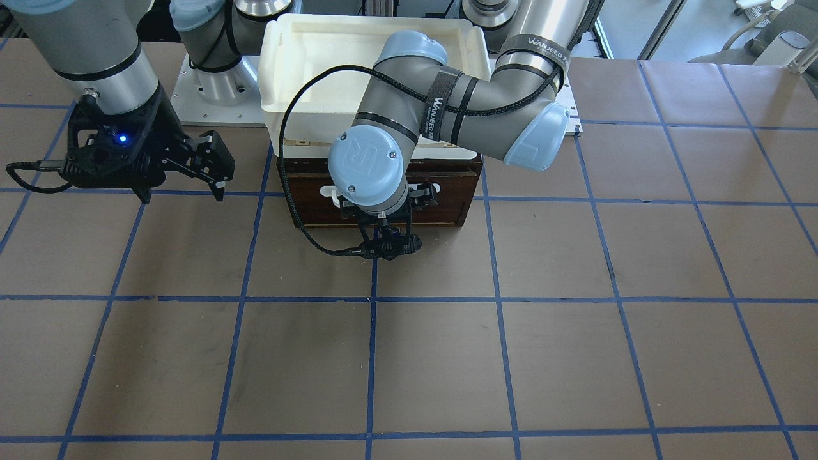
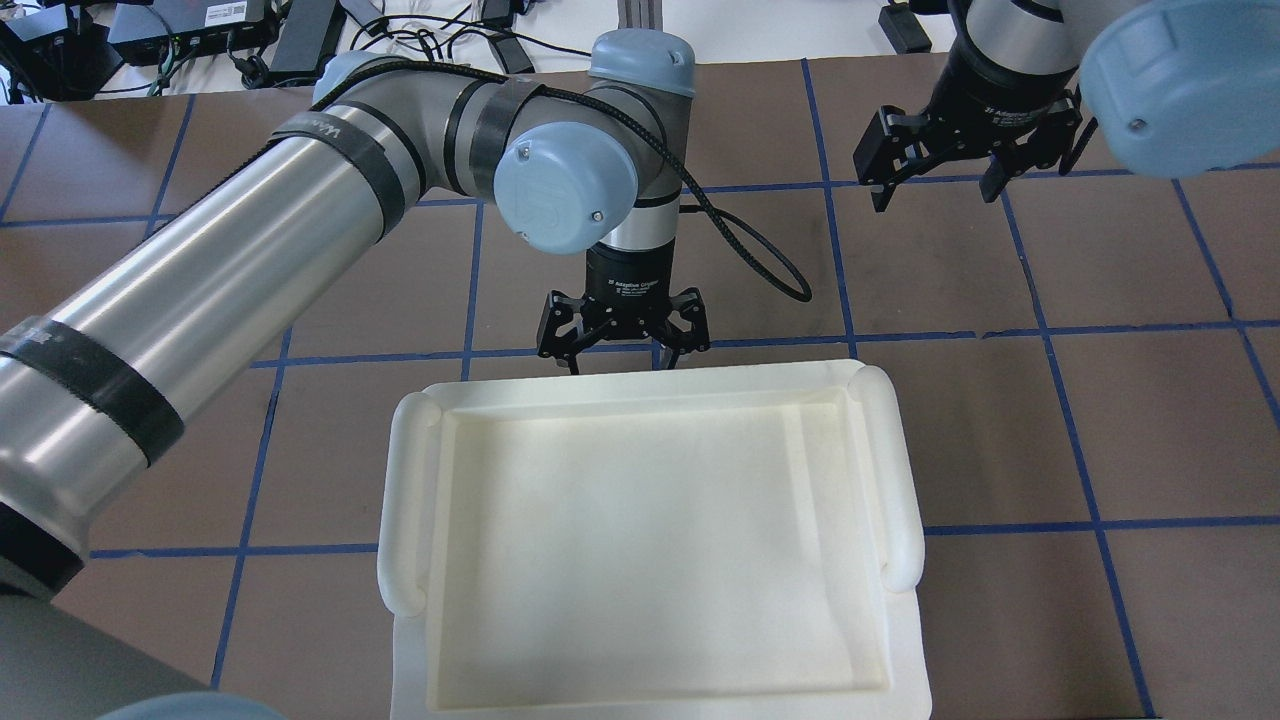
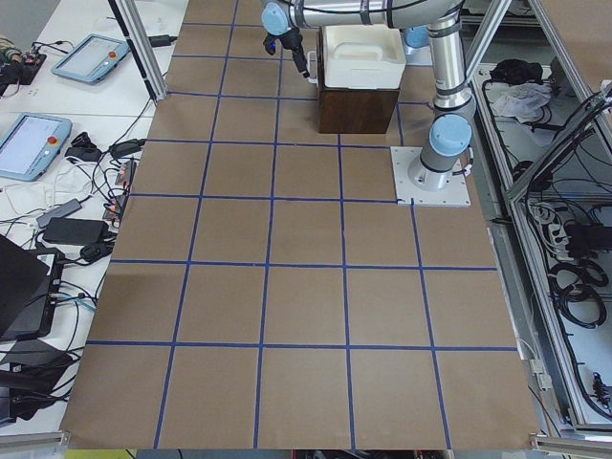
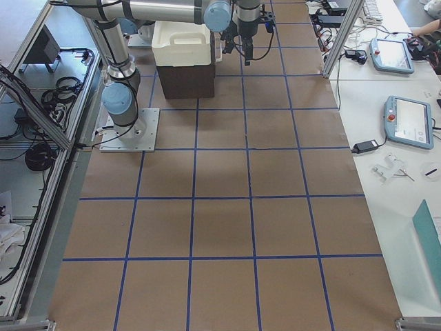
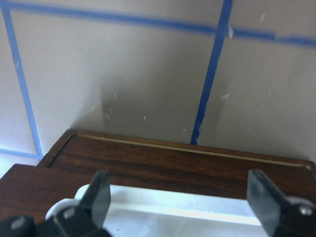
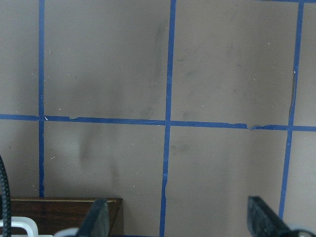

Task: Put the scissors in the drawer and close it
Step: 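Press the drawer fully shut with the left gripper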

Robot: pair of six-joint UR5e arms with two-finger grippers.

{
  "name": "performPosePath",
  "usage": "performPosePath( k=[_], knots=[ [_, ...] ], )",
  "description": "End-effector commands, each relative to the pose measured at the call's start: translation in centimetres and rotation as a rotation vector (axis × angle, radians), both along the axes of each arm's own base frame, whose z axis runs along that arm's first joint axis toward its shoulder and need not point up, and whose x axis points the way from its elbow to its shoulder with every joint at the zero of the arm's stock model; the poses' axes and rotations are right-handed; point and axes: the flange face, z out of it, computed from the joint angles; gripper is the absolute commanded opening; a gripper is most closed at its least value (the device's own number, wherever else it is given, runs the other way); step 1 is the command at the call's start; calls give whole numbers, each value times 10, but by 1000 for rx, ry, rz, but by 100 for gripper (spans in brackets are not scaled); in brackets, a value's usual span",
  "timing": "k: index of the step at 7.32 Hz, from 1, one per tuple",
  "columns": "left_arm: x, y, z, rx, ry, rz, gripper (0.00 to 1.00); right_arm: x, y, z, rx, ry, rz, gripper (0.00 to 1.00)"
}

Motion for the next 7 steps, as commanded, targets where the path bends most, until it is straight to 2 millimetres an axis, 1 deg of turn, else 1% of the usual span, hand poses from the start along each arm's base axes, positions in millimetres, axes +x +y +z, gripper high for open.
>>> performPosePath(
  k=[1, 3, 4, 5, 6, 7],
  knots=[
    [0, 5, -1, 23, -1, 2, 100, -1, 0, -2, 7, 6, -1, 100],
    [2, 2, 5, 14, 20, 18, 100, -1, 1, -6, 23, 10, -1, 100],
    [5, -6, 7, 2, 32, 34, 100, -1, 2, -9, 29, 10, 5, 100],
    [7, -11, 16, -29, 43, 39, 100, -1, 2, -9, 27, 10, 5, 100],
    [16, -23, 35, -72, 57, 55, 100, -1, 1, -9, 20, 10, 4, 100],
    [25, -30, 68, -135, 79, 59, 100, -1, 2, -7, 15, 11, 7, 100]
  ],
)
